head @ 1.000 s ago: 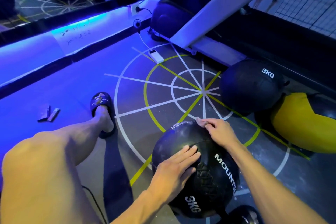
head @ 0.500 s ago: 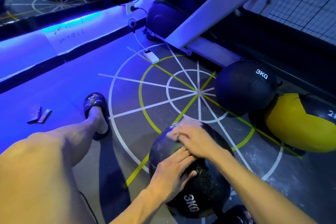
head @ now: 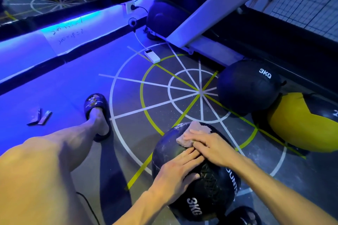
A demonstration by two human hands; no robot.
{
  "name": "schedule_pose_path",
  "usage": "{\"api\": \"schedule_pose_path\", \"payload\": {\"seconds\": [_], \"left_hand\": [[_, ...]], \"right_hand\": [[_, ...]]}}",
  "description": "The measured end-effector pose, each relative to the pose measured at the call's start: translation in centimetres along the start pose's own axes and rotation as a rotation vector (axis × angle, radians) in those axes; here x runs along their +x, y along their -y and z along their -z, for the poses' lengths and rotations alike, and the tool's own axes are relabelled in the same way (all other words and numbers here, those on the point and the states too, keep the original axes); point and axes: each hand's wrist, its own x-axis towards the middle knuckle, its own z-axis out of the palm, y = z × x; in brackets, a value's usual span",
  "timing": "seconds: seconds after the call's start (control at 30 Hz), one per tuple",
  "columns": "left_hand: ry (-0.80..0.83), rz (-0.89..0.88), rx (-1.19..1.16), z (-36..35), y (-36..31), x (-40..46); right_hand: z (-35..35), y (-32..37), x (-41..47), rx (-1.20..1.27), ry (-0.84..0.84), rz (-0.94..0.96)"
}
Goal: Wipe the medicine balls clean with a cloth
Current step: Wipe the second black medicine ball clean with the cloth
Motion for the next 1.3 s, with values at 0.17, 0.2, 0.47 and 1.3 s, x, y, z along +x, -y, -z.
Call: {"api": "schedule_pose_path", "payload": {"seconds": [0.17, 0.2, 0.47, 1.3], "left_hand": [[0.057, -0.018, -0.055, 0.9, 0.7, 1.5], [0.056, -0.022, -0.08, 1.4, 1.0, 1.8], [-0.001, 0.065, -0.295, 3.9, 2.3, 1.8], [-0.142, 1.024, -0.568, 4.7, -4.4, 2.5]], "right_hand": [[1.1, -3.9, -0.5, 0.14, -0.331, -0.305], [0.8, -4.4, -0.8, 0.171, -0.376, -0.339], [-1.7, -3.8, -2.9, 0.337, -0.506, -0.424], [-5.7, 0.1, -4.6, 0.279, -0.663, -0.353]]}}
